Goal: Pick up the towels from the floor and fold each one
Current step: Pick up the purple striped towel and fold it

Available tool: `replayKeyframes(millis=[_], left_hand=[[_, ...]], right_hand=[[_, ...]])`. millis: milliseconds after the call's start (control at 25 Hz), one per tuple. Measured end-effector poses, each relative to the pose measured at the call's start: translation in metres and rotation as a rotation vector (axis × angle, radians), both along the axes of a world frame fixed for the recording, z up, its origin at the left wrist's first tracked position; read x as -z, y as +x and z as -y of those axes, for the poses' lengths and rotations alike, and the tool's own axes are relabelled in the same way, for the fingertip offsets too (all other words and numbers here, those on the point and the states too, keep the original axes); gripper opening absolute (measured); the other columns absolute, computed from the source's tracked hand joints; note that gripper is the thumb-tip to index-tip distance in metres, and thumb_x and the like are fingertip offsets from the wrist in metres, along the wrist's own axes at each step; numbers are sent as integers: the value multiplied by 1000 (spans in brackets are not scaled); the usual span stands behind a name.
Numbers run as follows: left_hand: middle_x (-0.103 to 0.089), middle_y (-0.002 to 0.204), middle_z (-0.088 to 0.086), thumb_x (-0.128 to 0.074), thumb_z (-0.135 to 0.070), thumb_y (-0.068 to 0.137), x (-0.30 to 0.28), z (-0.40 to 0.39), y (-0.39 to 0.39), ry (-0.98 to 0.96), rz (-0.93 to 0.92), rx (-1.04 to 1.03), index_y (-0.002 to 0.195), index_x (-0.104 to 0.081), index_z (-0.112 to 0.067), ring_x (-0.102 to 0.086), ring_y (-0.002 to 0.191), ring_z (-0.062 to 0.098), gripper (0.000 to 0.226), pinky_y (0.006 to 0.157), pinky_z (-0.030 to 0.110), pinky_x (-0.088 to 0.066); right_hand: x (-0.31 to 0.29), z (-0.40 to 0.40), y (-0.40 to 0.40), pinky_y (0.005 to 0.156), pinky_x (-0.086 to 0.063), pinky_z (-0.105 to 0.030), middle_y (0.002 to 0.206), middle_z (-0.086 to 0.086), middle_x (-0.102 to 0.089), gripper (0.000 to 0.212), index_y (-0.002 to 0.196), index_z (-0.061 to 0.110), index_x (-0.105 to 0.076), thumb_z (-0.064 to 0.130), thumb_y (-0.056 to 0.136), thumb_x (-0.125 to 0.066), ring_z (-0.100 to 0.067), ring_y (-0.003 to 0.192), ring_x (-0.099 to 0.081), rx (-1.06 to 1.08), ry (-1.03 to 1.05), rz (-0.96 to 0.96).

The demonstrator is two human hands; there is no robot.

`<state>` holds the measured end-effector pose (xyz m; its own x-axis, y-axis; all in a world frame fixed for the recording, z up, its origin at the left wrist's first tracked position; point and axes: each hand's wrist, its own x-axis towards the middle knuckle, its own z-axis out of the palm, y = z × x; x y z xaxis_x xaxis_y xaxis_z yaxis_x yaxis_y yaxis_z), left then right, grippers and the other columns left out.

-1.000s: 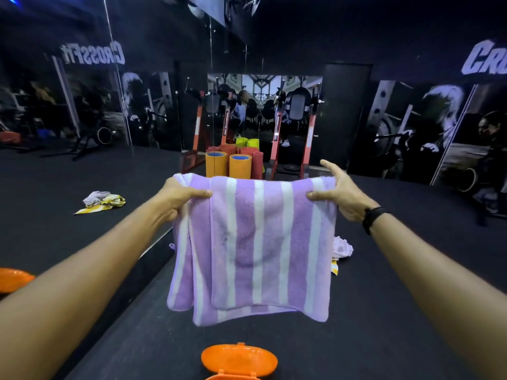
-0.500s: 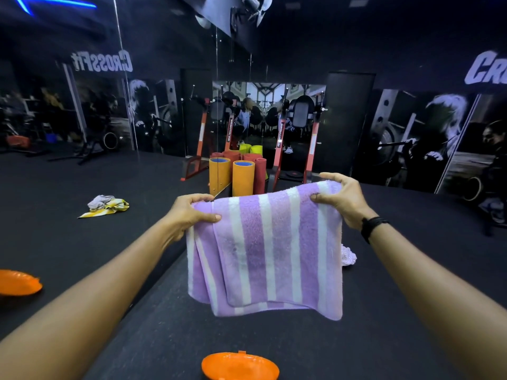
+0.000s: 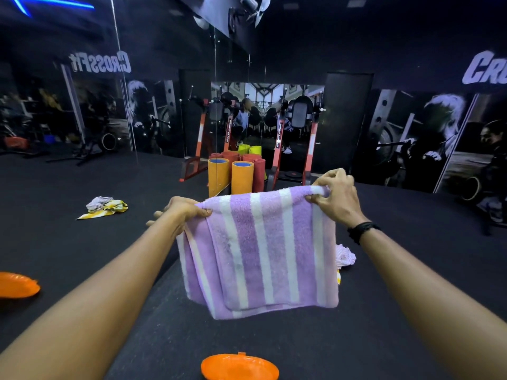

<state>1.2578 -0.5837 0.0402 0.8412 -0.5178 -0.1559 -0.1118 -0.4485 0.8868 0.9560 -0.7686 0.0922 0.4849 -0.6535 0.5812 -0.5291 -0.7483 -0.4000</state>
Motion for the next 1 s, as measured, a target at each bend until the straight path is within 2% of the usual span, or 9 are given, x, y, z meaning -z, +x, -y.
replayKeyframes(millis=[80, 160, 240, 320, 400, 520, 680, 800, 1000], left_hand=[[-63, 115, 3, -90, -57, 30, -1, 0, -7, 97, 59, -54, 72, -74, -24, -48, 114, 23, 55, 98, 36, -41], [-55, 116, -2, -82, -58, 53, -9, -5, -30, 316, 381, -167, 74, -69, -32, -34, 129, 30, 36, 112, 46, -21], [-52, 101, -6, -75, -40, 75, -12, -7, -37, 259, 675, -87, 77, -65, -32, -39, 128, 29, 13, 110, 48, -19], [-59, 81, -7, -70, -21, 82, -16, -19, -30, -23, 676, 235, 80, -58, -24, -57, 94, 22, 13, 85, 33, -41], [-61, 74, -6, -68, -13, 85, -24, -35, -20, -140, 630, 533, 97, -57, -25, -53, 72, 12, 20, 67, 26, -41], [-71, 100, -5, -66, -11, 89, -39, -43, -12, -118, 532, 888, 113, -64, -19, -62, 86, 4, 25, 81, 22, -50], [-68, 87, -4, -65, -29, 88, -50, -31, -20, 232, 699, 676, 94, -69, -20, -59, 82, 13, 11, 71, 27, -46], [-61, 73, 1, -66, -29, 83, -53, -17, -45, 401, 449, 511, 80, -64, -12, -53, 64, 14, 17, 55, 25, -40], [-49, 53, 0, -60, -11, 84, -61, -6, -86, 53, -114, 461, 73, -54, -9, -45, 41, 10, 13, 40, 20, -38]], right_hand=[[-3, -3, 4, 84, -37, -32, 106, 1, -50, 22, 90, 15, -72, 24, 73, -81, -22, 104, -43, -129, -42, 88], [-6, -3, 7, 83, -40, -32, 103, 2, -54, 20, 88, 14, -70, 21, 74, -81, -20, 101, -48, -221, -24, 110], [-6, 2, 4, 81, -48, -37, 95, 1, -63, 17, 84, 14, -67, 19, 74, -81, -18, 92, -58, -293, 80, 118], [-6, 9, -5, 76, -50, -38, 82, 2, -66, 17, 78, 15, -65, 19, 74, -82, -13, 79, -60, -370, 225, 147], [-10, 12, -19, 71, -49, -34, 78, 0, -65, 18, 76, 13, -65, 17, 72, -82, -12, 74, -58, -507, 402, 157], [-16, 18, -33, 71, -51, -28, 80, -5, -66, 22, 81, 8, -66, 17, 68, -81, -16, 76, -61, -636, 657, 44], [-6, 22, -14, 66, -48, -29, 73, -2, -65, 25, 74, 10, -67, 25, 67, -87, -14, 71, -59, -293, 540, -12], [1, 5, 8, 56, -39, -26, 69, -4, -60, 29, 69, 5, -66, 27, 67, -85, -15, 68, -52, -102, 412, -9], [-7, -25, 23, 42, -35, -19, 62, -3, -52, 27, 64, 10, -59, 23, 69, -83, -13, 57, -46, -273, 513, 0]])
